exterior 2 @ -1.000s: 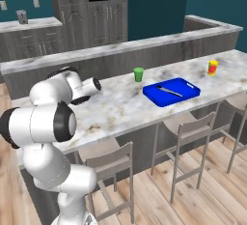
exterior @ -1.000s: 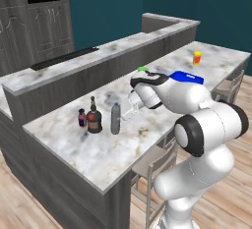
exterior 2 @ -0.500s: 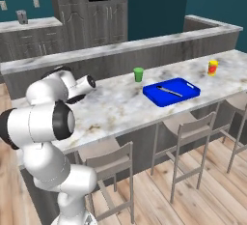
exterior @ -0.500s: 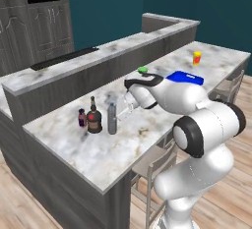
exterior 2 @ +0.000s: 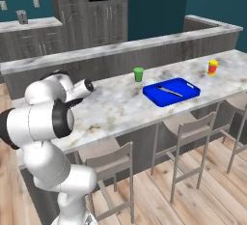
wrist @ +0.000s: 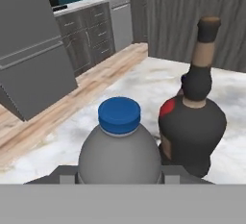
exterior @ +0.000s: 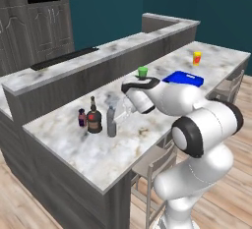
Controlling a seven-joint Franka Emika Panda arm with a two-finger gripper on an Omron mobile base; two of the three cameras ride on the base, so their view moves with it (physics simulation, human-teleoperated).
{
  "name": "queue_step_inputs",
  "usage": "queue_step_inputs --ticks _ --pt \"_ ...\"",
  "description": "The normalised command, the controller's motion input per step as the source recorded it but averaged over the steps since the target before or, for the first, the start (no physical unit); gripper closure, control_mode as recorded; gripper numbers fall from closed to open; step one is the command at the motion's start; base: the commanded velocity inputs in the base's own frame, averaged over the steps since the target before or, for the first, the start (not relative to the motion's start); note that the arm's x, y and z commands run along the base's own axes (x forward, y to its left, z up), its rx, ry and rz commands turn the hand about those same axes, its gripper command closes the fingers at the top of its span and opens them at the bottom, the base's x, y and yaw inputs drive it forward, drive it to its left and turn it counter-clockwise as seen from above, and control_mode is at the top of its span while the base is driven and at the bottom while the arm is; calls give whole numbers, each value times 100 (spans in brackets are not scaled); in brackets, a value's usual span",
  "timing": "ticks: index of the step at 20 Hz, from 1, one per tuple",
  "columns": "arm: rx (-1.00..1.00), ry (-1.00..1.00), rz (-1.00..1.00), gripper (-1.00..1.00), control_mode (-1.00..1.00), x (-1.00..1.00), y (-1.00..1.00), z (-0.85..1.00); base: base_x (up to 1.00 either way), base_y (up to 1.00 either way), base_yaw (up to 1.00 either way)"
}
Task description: Place the drinks on the dining counter in a tight cluster.
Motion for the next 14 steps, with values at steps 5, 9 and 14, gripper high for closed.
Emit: queue_step_inputs --ticks 5,9,14 --pt "0 0 -6 100 -100 7 3 -26 0 0 0" --pt "0 0 -6 100 -100 10 10 -27 0 0 0" --pt "-1 0 -5 100 -100 11 12 -7 0 0 0"
